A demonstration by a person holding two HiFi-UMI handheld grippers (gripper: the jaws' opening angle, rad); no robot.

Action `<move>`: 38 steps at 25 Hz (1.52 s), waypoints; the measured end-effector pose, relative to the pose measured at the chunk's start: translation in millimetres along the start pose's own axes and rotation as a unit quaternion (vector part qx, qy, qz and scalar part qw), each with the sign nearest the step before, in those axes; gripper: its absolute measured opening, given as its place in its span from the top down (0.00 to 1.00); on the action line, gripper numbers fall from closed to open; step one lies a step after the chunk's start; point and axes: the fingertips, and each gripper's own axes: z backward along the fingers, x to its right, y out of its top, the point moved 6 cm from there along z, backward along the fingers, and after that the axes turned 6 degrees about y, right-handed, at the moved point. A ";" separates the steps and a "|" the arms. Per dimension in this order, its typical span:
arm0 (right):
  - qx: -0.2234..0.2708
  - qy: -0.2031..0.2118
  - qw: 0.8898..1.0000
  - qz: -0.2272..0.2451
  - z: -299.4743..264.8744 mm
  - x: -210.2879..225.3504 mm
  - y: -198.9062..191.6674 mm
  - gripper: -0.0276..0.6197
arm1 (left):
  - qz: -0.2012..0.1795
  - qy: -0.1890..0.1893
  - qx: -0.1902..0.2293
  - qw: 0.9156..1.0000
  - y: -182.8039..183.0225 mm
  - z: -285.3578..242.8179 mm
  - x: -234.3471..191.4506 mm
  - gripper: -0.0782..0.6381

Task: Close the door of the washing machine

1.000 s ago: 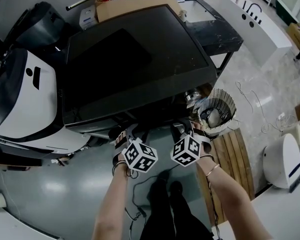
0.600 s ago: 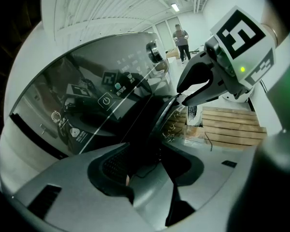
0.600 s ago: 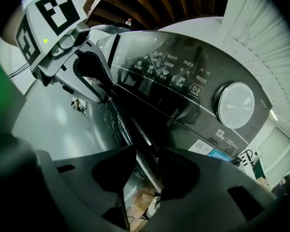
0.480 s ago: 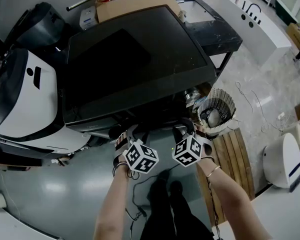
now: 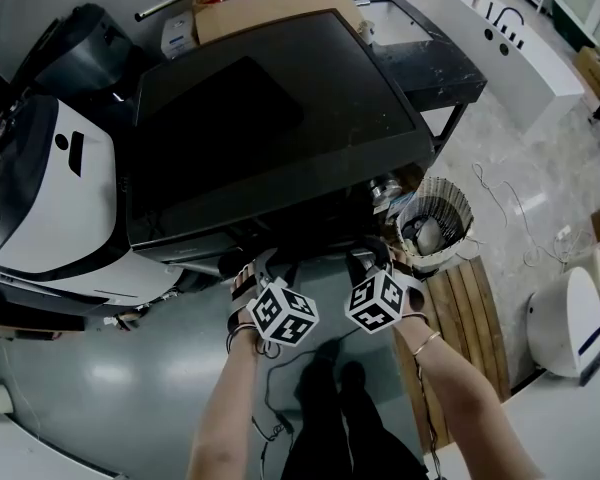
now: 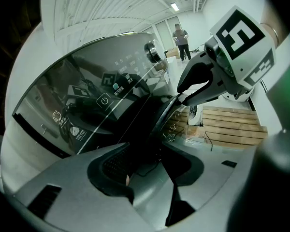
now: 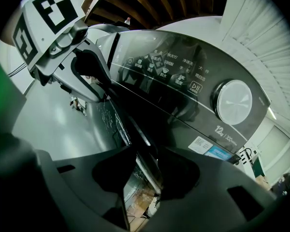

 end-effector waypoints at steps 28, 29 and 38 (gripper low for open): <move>-0.017 0.004 1.000 0.015 -2.7 0.3 1.6 0.76 | 0.004 0.004 -0.005 1.000 -0.6 -2.1 -0.1 0.59; -0.017 0.003 1.000 0.015 -2.8 0.4 1.7 0.76 | 0.003 0.004 -0.005 1.000 -0.6 -2.4 -0.1 0.58; -0.020 0.002 1.000 0.013 -2.8 0.2 1.8 0.76 | 0.003 0.003 -0.004 1.000 -0.7 -2.3 -0.2 0.58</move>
